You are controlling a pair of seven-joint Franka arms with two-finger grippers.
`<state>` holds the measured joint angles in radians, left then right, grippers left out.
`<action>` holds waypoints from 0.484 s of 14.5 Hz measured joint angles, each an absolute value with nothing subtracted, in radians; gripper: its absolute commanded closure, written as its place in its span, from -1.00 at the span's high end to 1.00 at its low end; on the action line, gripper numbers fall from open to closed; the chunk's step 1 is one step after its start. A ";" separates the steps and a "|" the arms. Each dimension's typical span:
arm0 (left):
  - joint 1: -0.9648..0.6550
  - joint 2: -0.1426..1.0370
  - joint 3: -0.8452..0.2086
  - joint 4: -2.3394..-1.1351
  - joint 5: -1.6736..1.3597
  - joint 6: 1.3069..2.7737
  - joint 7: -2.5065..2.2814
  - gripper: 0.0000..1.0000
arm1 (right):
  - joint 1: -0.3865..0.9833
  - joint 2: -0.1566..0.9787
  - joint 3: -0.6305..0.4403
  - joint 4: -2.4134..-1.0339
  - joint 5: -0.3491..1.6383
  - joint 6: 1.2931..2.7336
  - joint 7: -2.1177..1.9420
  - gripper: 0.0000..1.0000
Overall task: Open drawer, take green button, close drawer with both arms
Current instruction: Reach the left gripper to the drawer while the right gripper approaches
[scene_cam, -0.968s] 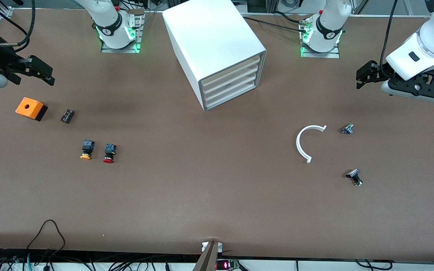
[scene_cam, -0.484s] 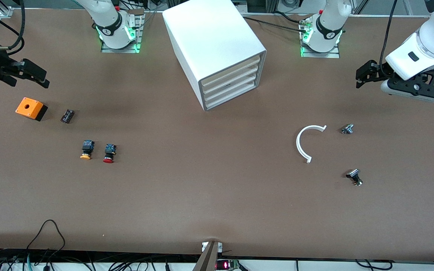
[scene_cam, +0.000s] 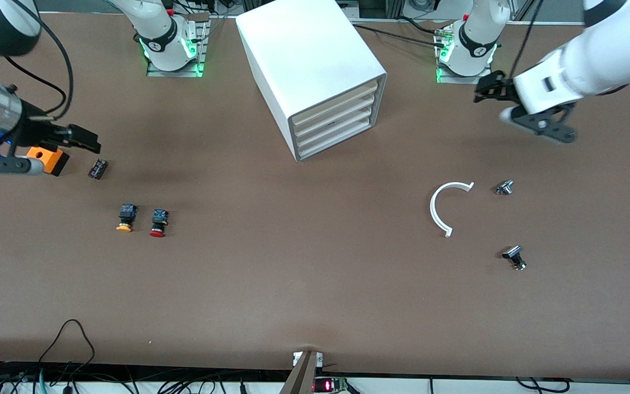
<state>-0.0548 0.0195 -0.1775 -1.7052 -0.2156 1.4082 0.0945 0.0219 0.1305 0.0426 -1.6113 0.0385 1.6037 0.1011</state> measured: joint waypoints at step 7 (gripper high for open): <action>-0.069 0.319 -0.263 -1.706 -0.522 1.468 0.271 0.98 | 0.062 0.255 0.045 -1.612 0.074 1.671 0.239 0.99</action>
